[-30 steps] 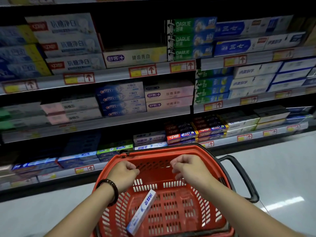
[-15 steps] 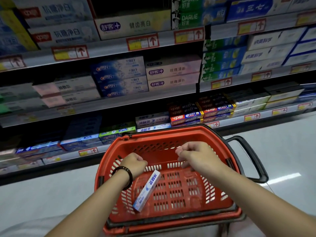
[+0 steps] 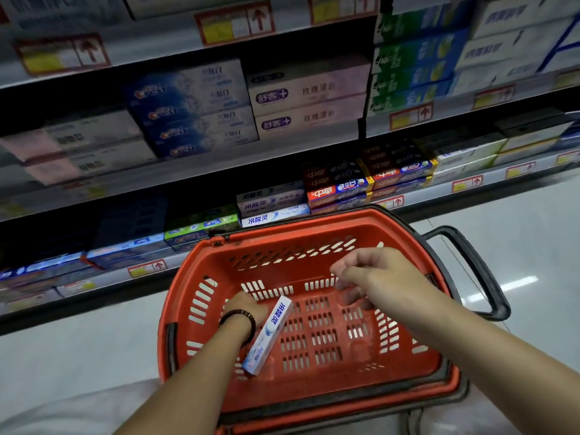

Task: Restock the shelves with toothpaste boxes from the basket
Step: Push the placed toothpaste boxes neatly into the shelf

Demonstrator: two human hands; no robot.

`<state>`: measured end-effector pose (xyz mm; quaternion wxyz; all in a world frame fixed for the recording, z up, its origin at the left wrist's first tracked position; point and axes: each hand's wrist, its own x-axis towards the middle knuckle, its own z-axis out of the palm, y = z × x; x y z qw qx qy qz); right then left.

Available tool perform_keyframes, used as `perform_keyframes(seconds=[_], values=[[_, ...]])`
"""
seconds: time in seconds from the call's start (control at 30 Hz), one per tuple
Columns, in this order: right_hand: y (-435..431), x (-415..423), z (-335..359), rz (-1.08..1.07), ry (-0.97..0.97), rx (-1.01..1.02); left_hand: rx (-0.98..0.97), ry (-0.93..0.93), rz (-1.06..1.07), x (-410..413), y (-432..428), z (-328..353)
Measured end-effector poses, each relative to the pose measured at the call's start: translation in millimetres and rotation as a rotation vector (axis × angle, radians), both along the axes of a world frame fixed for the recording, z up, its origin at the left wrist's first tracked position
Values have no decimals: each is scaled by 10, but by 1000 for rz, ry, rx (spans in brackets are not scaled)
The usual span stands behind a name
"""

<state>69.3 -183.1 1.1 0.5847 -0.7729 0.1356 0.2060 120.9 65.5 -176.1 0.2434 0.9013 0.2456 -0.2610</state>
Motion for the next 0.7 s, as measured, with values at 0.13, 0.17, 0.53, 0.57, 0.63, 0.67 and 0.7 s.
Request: perform_keyframes(seconds=[0.13,0.17,0.53,0.57,0.63,0.67,0.7], values=[[-13,11,-24,-10,19,-14,71,52,-59,19,0,-294],[-5,10,-22,-7,19,-17,91,71,-82,21,3,-375],[30,39,-73,28,57,-25,240,205,-265,39,-149,-983],[26,40,-72,28,59,-27,250,199,-289,51,-161,-1012],[20,52,-70,24,68,-24,254,198,-304,88,-196,-1048],[19,57,-71,25,73,-22,257,196,-306,101,-204,-1085],[14,64,-74,27,75,-22,264,200,-320,110,-211,-1123]])
